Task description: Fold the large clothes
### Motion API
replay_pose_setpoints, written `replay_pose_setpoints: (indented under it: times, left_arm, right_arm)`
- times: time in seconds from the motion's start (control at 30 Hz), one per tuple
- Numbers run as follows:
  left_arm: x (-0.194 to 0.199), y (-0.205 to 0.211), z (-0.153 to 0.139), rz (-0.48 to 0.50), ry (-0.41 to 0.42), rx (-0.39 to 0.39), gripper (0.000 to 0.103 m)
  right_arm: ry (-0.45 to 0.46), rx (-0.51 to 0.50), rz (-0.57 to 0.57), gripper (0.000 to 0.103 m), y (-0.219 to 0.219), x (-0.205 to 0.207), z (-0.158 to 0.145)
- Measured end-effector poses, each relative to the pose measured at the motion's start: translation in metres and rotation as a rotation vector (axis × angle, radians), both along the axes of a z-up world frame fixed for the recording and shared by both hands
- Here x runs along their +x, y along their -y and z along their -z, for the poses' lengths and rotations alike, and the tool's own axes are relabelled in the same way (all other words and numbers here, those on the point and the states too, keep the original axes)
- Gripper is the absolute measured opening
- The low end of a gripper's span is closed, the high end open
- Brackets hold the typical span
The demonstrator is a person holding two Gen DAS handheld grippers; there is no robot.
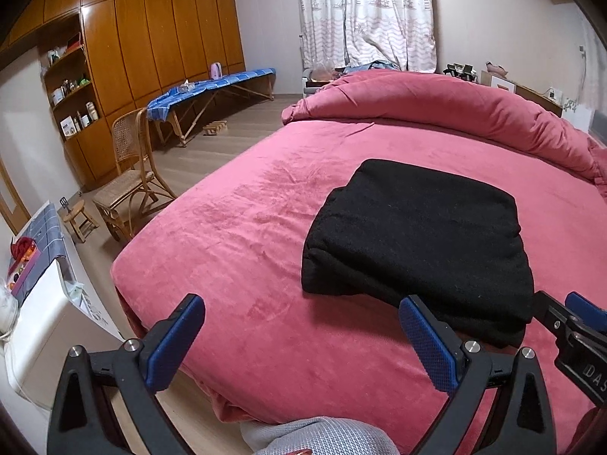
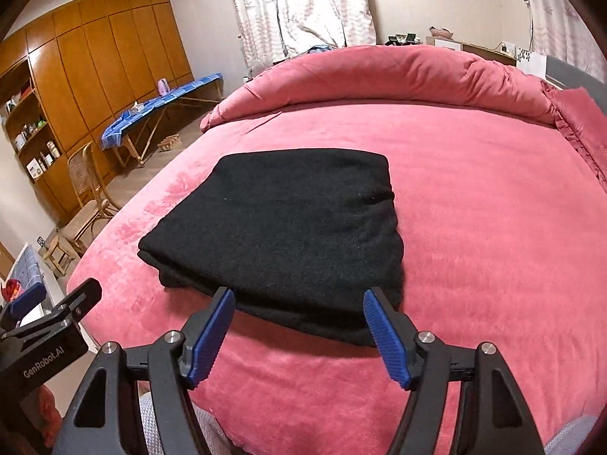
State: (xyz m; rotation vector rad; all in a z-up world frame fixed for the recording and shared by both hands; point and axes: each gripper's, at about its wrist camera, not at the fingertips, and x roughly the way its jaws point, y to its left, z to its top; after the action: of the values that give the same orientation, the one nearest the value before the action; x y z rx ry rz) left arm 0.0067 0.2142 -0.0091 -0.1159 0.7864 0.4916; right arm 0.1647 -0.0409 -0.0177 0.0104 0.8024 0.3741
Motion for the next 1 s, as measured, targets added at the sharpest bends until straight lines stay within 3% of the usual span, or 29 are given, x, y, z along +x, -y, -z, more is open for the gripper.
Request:
replay_pose_setpoints:
  times: [1.0]
  left_arm:
    - [0.001,0.003,0.003,0.024,0.0,-0.021,0.103]
  right_arm:
    - [-0.001,-0.01,-0.004,0.072,-0.01,0.0,-0.003]
